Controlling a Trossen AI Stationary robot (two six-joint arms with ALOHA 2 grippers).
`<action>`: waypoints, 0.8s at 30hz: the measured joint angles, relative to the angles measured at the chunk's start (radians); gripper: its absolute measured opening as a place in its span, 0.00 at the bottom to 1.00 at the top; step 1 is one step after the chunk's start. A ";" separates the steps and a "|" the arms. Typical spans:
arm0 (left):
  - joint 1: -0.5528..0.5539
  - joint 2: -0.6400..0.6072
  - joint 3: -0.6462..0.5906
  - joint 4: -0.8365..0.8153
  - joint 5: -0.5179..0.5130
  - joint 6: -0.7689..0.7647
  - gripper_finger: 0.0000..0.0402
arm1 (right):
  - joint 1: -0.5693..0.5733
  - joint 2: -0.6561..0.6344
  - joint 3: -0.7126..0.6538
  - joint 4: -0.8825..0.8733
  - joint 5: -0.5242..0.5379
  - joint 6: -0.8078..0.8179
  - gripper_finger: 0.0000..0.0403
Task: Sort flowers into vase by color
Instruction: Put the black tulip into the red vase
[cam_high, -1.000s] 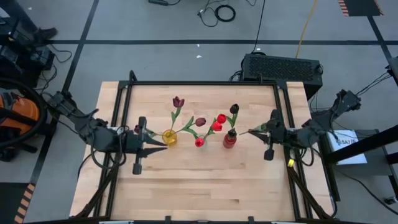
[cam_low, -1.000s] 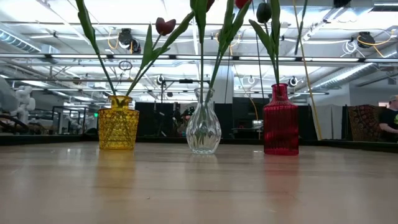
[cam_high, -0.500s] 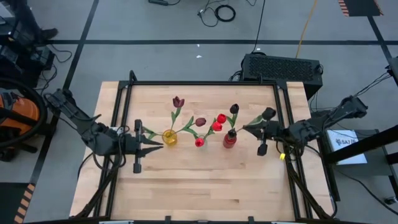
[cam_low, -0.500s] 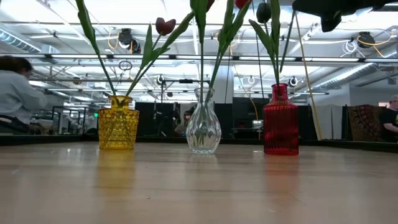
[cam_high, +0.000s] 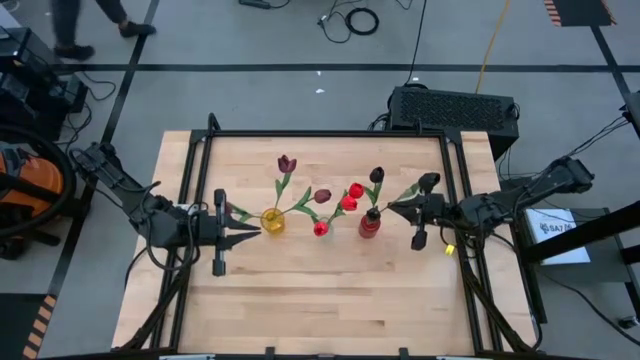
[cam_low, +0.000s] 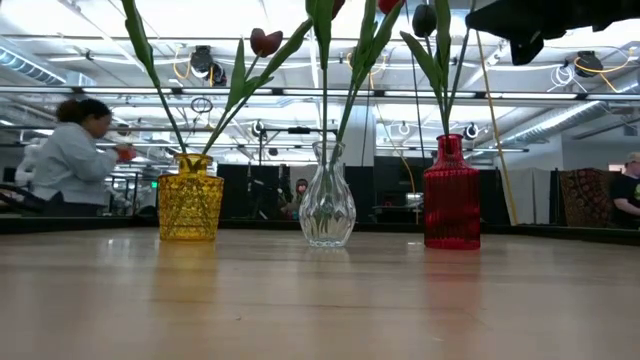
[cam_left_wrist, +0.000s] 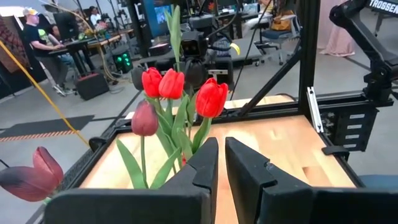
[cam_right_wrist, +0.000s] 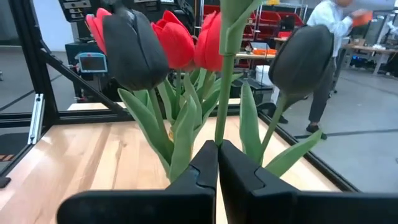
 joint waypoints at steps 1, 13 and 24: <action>0.000 0.000 0.000 0.000 0.000 0.000 0.09 | 0.000 0.005 0.000 -0.002 0.000 0.004 0.00; 0.000 0.001 0.000 -0.008 0.002 -0.001 0.09 | -0.012 0.083 0.000 0.007 0.004 0.027 0.00; 0.000 0.001 0.000 -0.034 0.003 -0.002 0.09 | -0.040 0.140 0.000 0.003 0.005 0.053 0.00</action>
